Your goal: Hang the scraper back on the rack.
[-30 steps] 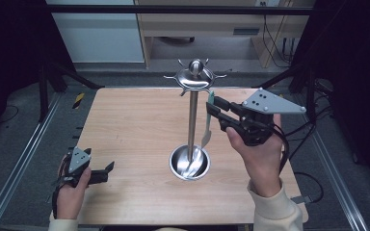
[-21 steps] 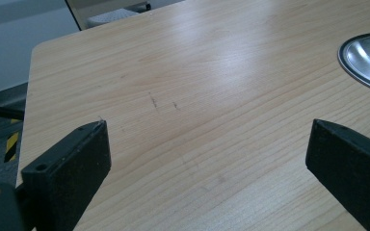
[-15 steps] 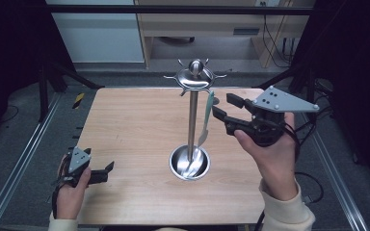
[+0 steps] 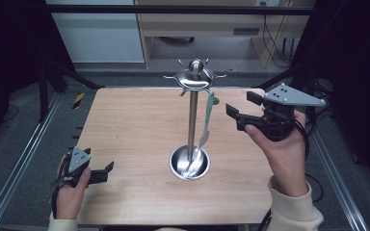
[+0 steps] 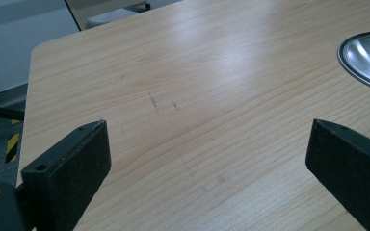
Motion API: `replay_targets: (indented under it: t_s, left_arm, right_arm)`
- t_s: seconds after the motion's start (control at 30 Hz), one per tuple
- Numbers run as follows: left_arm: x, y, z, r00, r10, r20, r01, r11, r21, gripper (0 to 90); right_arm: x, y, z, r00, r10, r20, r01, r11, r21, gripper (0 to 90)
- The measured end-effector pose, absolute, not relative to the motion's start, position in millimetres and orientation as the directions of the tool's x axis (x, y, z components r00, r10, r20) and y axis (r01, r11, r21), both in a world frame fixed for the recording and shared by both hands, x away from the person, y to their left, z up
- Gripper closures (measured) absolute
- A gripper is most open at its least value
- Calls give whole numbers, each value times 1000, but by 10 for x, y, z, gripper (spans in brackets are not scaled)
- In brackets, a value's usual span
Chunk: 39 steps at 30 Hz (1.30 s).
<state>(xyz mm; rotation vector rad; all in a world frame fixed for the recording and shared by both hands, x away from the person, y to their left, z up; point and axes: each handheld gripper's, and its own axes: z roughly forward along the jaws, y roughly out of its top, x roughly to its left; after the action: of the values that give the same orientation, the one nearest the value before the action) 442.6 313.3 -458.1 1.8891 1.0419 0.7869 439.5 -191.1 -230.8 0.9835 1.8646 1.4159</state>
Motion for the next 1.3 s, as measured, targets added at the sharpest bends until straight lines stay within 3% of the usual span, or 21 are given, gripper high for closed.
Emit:
replay_targets:
  t_s: [0.3, 0.7, 1.13, 1.3]
  left_arm:
    - [4428, 3129, -4577, 463, 877, 130, 365, -322, 874, 18]
    - [4424, 3184, -4563, 435, 891, 132, 362, -307, 880, 16]
    - [4427, 3196, -4575, 415, 897, 153, 367, -319, 874, 19]
    - [4419, 3215, -4571, 406, 902, 145, 367, -307, 878, 19]
  right_arm:
    - [4558, -1988, -2501, -486, 872, -56, 196, 172, 966, 74]
    - [4697, -2220, -3078, -394, 919, 18, 300, 110, 947, 96]
    - [4757, -2217, -3477, -395, 919, -2, 354, 154, 923, 103]
    - [4764, -2260, -3662, -349, 937, 1, 388, 144, 910, 94]
